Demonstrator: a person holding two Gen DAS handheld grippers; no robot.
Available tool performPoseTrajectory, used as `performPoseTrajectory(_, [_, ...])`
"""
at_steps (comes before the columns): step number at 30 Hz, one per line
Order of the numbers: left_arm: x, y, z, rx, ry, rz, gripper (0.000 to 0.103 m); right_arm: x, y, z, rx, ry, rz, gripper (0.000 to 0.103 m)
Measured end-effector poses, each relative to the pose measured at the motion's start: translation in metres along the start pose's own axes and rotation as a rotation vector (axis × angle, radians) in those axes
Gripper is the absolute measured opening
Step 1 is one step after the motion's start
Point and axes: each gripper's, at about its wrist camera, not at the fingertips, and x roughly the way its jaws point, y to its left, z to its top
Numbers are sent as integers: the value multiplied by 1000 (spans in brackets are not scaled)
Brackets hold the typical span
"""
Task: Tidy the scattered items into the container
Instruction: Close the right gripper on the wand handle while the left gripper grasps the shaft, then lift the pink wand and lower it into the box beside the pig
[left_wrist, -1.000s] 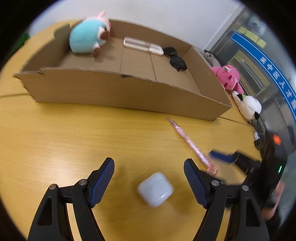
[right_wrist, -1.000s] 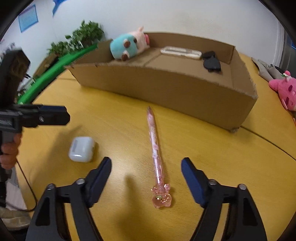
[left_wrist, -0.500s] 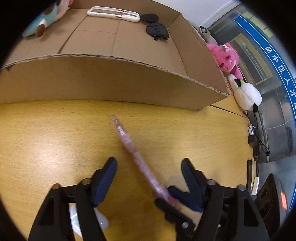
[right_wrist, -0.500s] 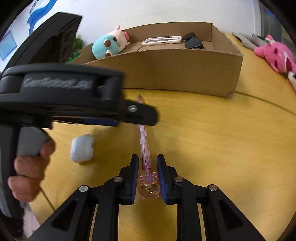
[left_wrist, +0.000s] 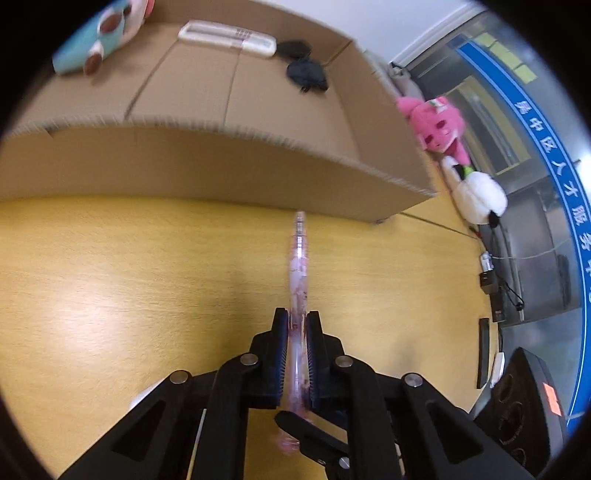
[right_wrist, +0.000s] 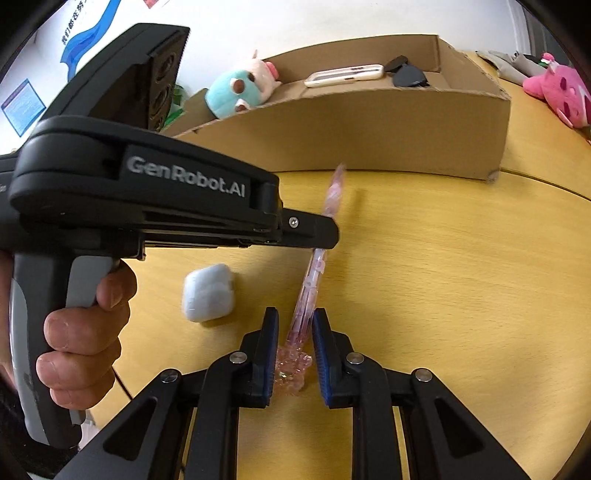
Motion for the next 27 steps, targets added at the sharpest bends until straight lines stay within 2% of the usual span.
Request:
performPoseTrajectory(1, [-8, -2, 0, 11, -18, 6, 8, -2, 3, 1, -6, -6, 3, 15])
performPoseTrajectory(13, [-104, -12, 22, 60, -216, -18, 8, -55, 57, 44, -118, -146, 56, 15])
performPoseTrajectory(20, [-165, -27, 60, 118, -339, -10, 8, -86, 86, 95, -213, -227, 68, 14])
performPoseTrajectory(27, [-198, -30, 112, 151, -395, 2, 9, -95, 101, 163, -262, -264, 92, 14])
